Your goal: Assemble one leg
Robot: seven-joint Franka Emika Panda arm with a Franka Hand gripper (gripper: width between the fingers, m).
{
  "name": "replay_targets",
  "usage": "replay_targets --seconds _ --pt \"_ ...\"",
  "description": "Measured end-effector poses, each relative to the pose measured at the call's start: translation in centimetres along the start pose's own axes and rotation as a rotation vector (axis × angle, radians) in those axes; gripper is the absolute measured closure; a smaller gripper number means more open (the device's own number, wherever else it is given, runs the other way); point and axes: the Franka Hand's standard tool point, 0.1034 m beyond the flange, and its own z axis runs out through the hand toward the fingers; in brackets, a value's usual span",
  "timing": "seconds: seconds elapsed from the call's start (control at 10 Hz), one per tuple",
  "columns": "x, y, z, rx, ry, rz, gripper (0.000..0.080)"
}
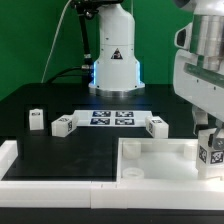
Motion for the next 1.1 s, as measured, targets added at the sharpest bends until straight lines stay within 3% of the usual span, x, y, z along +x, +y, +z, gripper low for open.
replay_targets --seconds 0.1,0.2,0.3,0.7,1.1 --pt "-0.1 -0.1 -0.1 0.004 0.000 -0.052 0.0271" --pt "-0.5 -0.2 -0.2 0.012 -0.001 -0.082 0.0271" --pt "-0.9 -0.2 -0.2 0.010 -0.003 -0.149 0.0172" --pt "-1.7 -0.6 -0.3 0.046 0.012 -0.667 0.0151" --pt "-1.4 -0.6 -0.2 0.044 0.026 -1.127 0.0150"
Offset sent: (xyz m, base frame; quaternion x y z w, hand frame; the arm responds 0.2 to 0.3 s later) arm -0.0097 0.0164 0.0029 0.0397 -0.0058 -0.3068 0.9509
